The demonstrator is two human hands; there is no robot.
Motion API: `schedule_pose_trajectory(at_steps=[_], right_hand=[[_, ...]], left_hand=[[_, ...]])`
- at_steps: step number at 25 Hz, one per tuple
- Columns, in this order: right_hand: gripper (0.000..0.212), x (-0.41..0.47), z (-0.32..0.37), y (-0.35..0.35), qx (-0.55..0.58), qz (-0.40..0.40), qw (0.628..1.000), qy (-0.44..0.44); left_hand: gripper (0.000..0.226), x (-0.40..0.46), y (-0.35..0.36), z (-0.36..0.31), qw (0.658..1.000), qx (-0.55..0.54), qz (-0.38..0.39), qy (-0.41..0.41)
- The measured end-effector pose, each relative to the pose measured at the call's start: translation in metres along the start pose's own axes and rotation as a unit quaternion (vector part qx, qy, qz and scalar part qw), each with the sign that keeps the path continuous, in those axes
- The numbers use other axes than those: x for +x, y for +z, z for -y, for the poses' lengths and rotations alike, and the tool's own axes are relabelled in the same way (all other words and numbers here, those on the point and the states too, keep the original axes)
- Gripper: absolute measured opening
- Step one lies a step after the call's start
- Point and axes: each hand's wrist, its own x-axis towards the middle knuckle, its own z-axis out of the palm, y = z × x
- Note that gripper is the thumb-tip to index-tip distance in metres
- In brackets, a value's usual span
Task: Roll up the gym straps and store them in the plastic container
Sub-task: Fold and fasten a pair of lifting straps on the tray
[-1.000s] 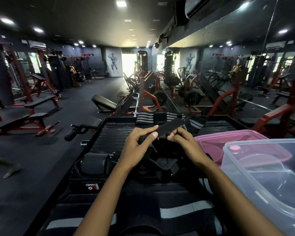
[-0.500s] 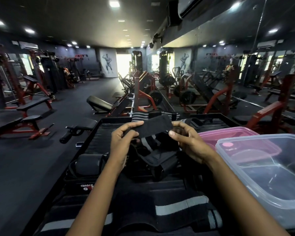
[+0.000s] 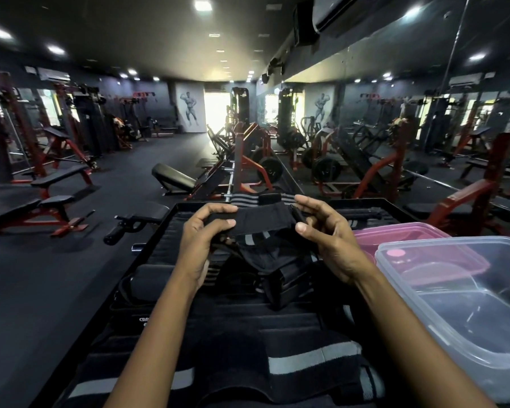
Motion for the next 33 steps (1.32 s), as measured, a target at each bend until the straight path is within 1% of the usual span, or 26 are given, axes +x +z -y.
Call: schedule_pose_trajectory(at_steps=[3,7,9,14,15,16,17,19,20,22,24,25,27,29,31,33], right_hand=[[0.079,-0.001,0.003,0.0,-0.014,0.018,1.0,0.004],[0.063,-0.003,0.006,-0.001,-0.042,0.034,0.999,0.007],[0.061,-0.004,0.007,-0.002,-0.048,0.042,0.998,0.008],[0.062,-0.004,0.006,-0.005,-0.088,0.041,0.995,0.029],[0.06,-0.004,0.006,-0.005,-0.101,0.037,0.994,0.028],[0.057,-0.004,0.004,-0.007,-0.114,0.031,0.993,0.027],[0.054,-0.005,0.004,-0.006,-0.123,0.025,0.992,0.025],[0.053,-0.005,0.004,-0.004,-0.121,0.019,0.992,0.026],[0.054,-0.006,0.004,-0.003,-0.118,0.025,0.992,0.027],[0.053,-0.005,0.002,-0.003,-0.122,0.039,0.991,0.029],[0.047,-0.005,-0.001,-0.004,-0.135,0.046,0.989,0.031],[0.043,-0.004,-0.001,-0.005,-0.137,0.048,0.989,0.03],[0.037,-0.004,-0.001,-0.005,-0.148,0.053,0.987,0.026],[0.044,-0.005,-0.001,-0.003,-0.15,0.06,0.987,0.027],[0.054,-0.005,-0.001,-0.001,-0.128,0.057,0.989,0.044],[0.055,-0.005,-0.001,0.0,-0.114,0.046,0.992,0.04]], left_hand=[[0.03,0.001,-0.003,0.001,0.999,0.013,0.017,-0.033],[0.026,-0.001,0.004,0.002,0.999,0.032,-0.024,-0.037],[0.024,-0.001,0.005,0.002,0.997,0.031,-0.044,-0.046],[0.021,0.0,0.008,0.002,0.997,0.042,-0.047,-0.046],[0.02,0.0,0.009,0.003,0.996,0.058,-0.045,-0.041],[0.018,0.0,0.008,0.004,0.994,0.098,-0.036,-0.026],[0.015,-0.001,0.006,0.005,0.986,0.162,-0.021,-0.001],[0.011,-0.003,0.002,0.005,0.953,0.292,0.035,0.074],[0.018,-0.005,0.002,0.003,0.936,0.327,0.08,0.106],[0.041,-0.009,0.003,0.003,0.892,0.387,0.17,0.157],[0.061,-0.012,0.008,0.003,0.835,0.469,0.208,0.2],[0.066,-0.014,0.011,0.002,0.823,0.481,0.22,0.206],[0.068,-0.017,0.017,-0.001,0.836,0.448,0.253,0.192],[0.062,-0.018,0.02,-0.002,0.837,0.433,0.275,0.19],[0.057,-0.017,0.019,0.001,0.844,0.424,0.271,0.188],[0.055,-0.014,0.014,0.004,0.86,0.41,0.248,0.175]])
